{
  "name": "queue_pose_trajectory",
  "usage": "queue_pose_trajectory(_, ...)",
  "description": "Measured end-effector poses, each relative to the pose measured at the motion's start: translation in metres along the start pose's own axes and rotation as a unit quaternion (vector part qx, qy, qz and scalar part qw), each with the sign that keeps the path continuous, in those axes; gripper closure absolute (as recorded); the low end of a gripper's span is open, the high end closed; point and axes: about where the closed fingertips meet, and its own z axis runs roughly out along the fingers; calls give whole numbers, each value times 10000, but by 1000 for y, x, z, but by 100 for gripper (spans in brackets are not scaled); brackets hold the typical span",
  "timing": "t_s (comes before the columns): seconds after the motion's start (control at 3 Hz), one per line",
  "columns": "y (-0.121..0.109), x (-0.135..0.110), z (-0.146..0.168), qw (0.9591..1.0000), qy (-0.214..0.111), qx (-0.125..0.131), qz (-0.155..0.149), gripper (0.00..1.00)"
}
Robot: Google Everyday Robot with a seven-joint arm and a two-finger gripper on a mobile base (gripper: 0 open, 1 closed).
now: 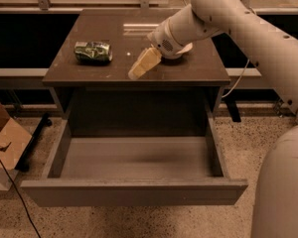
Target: Place green can into top drawer
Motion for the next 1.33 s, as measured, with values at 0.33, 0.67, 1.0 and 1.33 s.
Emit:
queue_pose_trajectory(0.33,0,0,0,10000,0,0,0,0)
queue_pose_trajectory(0.67,-1,-5,10,9999,-44,88,-35,0)
queue_pose_trajectory(1.0,-4,-18,30,9997,-132,82,-198,0)
queue_pose_trajectory(1.33,-6,-31,53,9990,-267,-42,-348,0)
